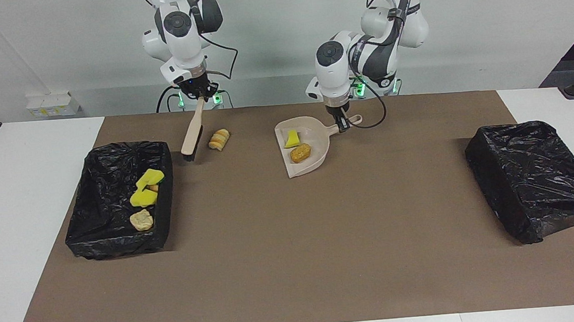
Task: Sweep and dump trash in bin
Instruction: 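Move the brush with the right gripper to the bread piece near the bin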
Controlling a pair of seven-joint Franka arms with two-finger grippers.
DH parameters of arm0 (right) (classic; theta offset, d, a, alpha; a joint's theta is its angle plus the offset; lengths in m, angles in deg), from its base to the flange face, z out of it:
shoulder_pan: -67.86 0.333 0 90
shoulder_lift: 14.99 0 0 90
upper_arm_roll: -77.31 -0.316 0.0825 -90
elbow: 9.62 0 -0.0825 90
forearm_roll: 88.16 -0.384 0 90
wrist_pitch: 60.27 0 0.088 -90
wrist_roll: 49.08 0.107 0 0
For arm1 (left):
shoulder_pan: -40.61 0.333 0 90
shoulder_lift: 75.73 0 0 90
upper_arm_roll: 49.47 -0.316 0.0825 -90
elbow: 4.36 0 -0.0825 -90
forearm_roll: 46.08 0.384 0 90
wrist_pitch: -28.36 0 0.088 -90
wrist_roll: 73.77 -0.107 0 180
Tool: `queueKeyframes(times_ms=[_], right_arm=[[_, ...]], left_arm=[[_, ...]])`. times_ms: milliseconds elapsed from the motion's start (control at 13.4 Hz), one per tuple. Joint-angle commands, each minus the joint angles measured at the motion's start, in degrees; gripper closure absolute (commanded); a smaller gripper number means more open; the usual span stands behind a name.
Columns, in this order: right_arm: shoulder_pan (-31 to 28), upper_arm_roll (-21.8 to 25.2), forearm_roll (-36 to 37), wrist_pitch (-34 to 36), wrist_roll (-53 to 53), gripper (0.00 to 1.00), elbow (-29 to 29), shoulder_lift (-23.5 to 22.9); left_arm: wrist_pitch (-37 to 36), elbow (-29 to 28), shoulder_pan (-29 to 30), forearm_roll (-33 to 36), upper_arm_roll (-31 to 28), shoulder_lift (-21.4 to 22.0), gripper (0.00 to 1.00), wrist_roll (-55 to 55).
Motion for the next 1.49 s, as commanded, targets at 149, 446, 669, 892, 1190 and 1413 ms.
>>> queueKeyframes(times_ms=[149, 446, 669, 892, 1190, 1413], right_arm=[[0.57, -0.72, -4.81, -1.15, 4.00, 1.00, -5.57, 4.81], [2.15, -2.21, -10.78, -2.02, 4.54, 1.00, -4.96, 3.15], [2.16, -11.43, -20.61, -5.18, 4.63, 1.00, -3.30, 1.12], [1.89, -12.06, -24.31, -9.91, 4.37, 1.00, 1.00, -5.44], [2.07, -17.05, -28.28, -24.39, 6.11, 1.00, 7.08, -20.29], [1.89, -19.01, -29.35, -22.26, 10.60, 1.00, 15.07, -24.55]], left_arm=[[-3.05, -1.35, -2.23, 0.27, -0.30, 2.57, 1.00, 4.56], [-2.62, -1.34, -3.89, 0.27, 0.31, 1.61, 1.00, 7.97], [-2.87, -1.35, -4.08, 0.27, 0.22, 1.43, 1.00, 8.69], [-2.52, -1.35, -3.90, 0.27, 0.22, 1.34, 1.00, 8.69], [-2.08, -1.43, -3.46, 0.27, 0.22, 1.34, 1.00, 8.61], [-1.38, -1.35, -3.37, 0.27, 0.22, 0.99, 1.00, 8.52]])
